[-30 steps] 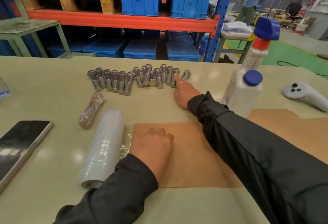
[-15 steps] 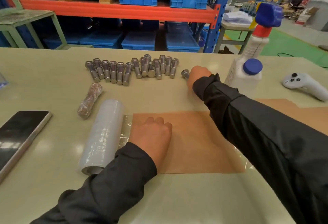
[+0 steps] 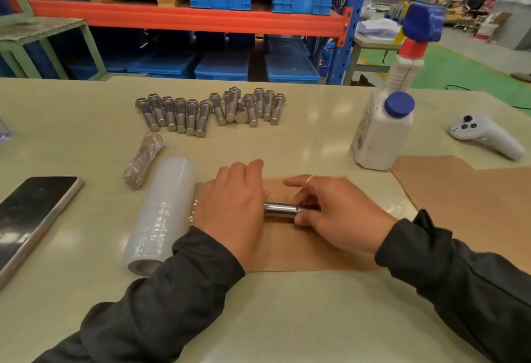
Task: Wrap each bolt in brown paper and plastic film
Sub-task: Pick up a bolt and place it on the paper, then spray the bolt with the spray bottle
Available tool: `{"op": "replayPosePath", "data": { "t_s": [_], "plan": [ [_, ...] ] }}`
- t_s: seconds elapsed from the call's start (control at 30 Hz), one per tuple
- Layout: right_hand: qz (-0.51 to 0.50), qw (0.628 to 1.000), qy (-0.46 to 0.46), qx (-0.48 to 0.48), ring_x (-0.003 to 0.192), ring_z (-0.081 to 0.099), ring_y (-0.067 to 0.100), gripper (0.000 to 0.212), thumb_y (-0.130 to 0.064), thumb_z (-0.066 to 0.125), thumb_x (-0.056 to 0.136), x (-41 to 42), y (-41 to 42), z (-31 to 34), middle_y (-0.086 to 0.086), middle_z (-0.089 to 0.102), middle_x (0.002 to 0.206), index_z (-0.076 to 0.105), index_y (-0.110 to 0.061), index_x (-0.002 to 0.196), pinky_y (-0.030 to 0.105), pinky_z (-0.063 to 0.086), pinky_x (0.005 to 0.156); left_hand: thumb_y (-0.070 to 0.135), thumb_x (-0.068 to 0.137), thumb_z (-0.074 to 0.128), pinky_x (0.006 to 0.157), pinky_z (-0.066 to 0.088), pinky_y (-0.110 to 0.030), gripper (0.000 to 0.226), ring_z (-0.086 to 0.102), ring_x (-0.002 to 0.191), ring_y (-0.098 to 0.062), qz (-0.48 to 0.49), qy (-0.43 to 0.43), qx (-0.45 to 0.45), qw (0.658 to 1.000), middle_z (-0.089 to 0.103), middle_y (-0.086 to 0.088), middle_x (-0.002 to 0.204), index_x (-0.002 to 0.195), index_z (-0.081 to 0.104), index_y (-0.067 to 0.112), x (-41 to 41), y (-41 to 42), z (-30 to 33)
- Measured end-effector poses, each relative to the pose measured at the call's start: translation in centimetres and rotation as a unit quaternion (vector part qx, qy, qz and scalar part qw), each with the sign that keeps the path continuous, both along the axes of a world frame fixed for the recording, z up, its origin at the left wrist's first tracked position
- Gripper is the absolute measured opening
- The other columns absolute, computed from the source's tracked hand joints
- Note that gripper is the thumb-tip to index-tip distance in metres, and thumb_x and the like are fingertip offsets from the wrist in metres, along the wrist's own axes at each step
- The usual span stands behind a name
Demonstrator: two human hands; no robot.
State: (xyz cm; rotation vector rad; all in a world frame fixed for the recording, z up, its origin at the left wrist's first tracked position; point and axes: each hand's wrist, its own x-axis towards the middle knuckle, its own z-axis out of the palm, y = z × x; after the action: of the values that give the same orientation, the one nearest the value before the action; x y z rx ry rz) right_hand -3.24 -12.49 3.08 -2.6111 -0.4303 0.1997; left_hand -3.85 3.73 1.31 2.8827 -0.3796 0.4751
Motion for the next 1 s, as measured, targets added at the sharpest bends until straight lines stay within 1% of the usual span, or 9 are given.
{"op": "replayPosePath", "data": {
  "t_s": [0.17, 0.27, 0.37, 0.5, 0.6, 0.7, 0.77, 0.83, 1.0],
  "plan": [
    [0.013, 0.999, -0.026, 0.026, 0.109, 0.051, 0.008, 0.05, -0.019, 0.063, 0.087, -0.8, -0.3, -1.2, -0.012, 0.063, 0.112, 0.046, -0.027, 0.134, 0.016, 0.035, 0.094, 0.065, 0.083, 0.03, 0.093, 0.031, -0.026, 0.062, 0.041, 0.115, -0.014, -0.065, 0.043, 0.054, 0.995, 0.046, 0.006, 0.125, 0.131, 0.038, 0.026, 0.1, -0.3, -0.8],
    [0.031, 0.999, -0.033, 0.018, 0.096, 0.047, 0.001, 0.044, -0.025, 0.062, 0.088, -0.7, -0.7, -1.0, -0.015, 0.06, 0.106, 0.05, -0.028, 0.13, 0.002, 0.032, 0.08, 0.056, 0.087, 0.043, 0.091, 0.03, -0.024, 0.046, 0.039, 0.114, -0.014, -0.075, 0.045, 0.061, 0.994, 0.045, 0.006, 0.121, 0.124, 0.044, 0.029, 0.1, 0.1, -1.0],
    [-0.067, 0.984, -0.137, 0.091, 0.098, 0.046, 0.002, 0.036, -0.028, 0.062, 0.087, 0.3, -1.8, 0.5, -0.013, 0.052, 0.105, 0.053, -0.025, 0.123, 0.012, 0.035, 0.084, 0.049, 0.089, 0.046, 0.091, 0.03, -0.023, 0.039, 0.039, 0.113, -0.014, -0.071, 0.052, 0.035, 0.995, 0.046, 0.007, 0.121, 0.122, 0.045, 0.028, 0.2, 0.2, -1.1],
    [-0.29, 0.876, -0.328, 0.204, 0.106, 0.035, 0.014, 0.049, -0.01, 0.063, 0.079, 3.4, -4.5, 4.0, 0.0, 0.031, 0.111, 0.043, -0.01, 0.123, 0.027, 0.033, 0.097, 0.053, 0.09, 0.042, 0.089, 0.028, -0.02, 0.043, 0.04, 0.113, -0.012, -0.057, 0.063, 0.027, 0.996, 0.047, 0.007, 0.12, 0.124, 0.044, 0.028, 0.4, 0.0, -1.4],
    [-0.375, 0.817, -0.367, 0.238, 0.121, 0.034, 0.021, 0.064, -0.006, 0.063, 0.074, 6.5, -7.1, 6.7, 0.006, 0.03, 0.125, 0.034, -0.011, 0.131, 0.028, 0.029, 0.106, 0.043, 0.097, 0.028, 0.086, 0.027, -0.021, 0.035, 0.043, 0.11, -0.014, -0.045, 0.048, 0.006, 0.998, 0.049, 0.005, 0.116, 0.121, 0.046, 0.024, 0.4, -0.2, -1.6],
    [-0.383, 0.832, -0.306, 0.26, 0.128, 0.034, 0.021, 0.081, -0.012, 0.067, 0.076, 9.7, -9.5, 8.3, 0.009, 0.027, 0.14, 0.021, -0.013, 0.143, 0.027, 0.03, 0.107, 0.026, 0.101, 0.026, 0.082, 0.029, -0.022, 0.027, 0.044, 0.106, -0.015, -0.046, 0.039, -0.005, 0.998, 0.05, 0.003, 0.114, 0.119, 0.045, 0.022, 0.5, 0.1, -1.9],
    [-0.347, 0.857, -0.226, 0.306, 0.111, 0.046, 0.013, 0.084, -0.015, 0.066, 0.08, 11.4, -10.5, 8.7, 0.0, 0.04, 0.127, 0.015, -0.015, 0.146, 0.026, 0.041, 0.095, 0.021, 0.1, 0.029, 0.082, 0.031, -0.022, 0.026, 0.045, 0.107, -0.016, -0.045, 0.042, -0.006, 0.998, 0.049, 0.002, 0.116, 0.121, 0.045, 0.021, 0.6, 0.3, -2.1],
    [-0.32, 0.878, -0.169, 0.313, 0.087, 0.05, 0.008, 0.062, -0.017, 0.062, 0.084, 12.3, -10.9, 8.5, -0.006, 0.048, 0.099, 0.03, -0.017, 0.138, 0.021, 0.044, 0.079, 0.021, 0.1, 0.029, 0.082, 0.032, -0.022, 0.027, 0.046, 0.107, -0.016, -0.041, 0.046, -0.012, 0.998, 0.049, 0.002, 0.116, 0.121, 0.045, 0.021, 0.7, 0.3, -2.3],
    [-0.27, 0.894, -0.223, 0.278, 0.079, 0.047, 0.008, 0.025, -0.019, 0.055, 0.087, 12.3, -10.6, 8.6, -0.006, 0.048, 0.088, 0.042, -0.023, 0.108, 0.02, 0.042, 0.072, 0.018, 0.099, 0.031, 0.078, 0.031, -0.02, 0.026, 0.047, 0.105, -0.013, -0.036, 0.04, -0.009, 0.999, 0.048, 0.003, 0.117, 0.121, 0.045, 0.023, 0.7, 0.3, -2.4]
  ]
}}
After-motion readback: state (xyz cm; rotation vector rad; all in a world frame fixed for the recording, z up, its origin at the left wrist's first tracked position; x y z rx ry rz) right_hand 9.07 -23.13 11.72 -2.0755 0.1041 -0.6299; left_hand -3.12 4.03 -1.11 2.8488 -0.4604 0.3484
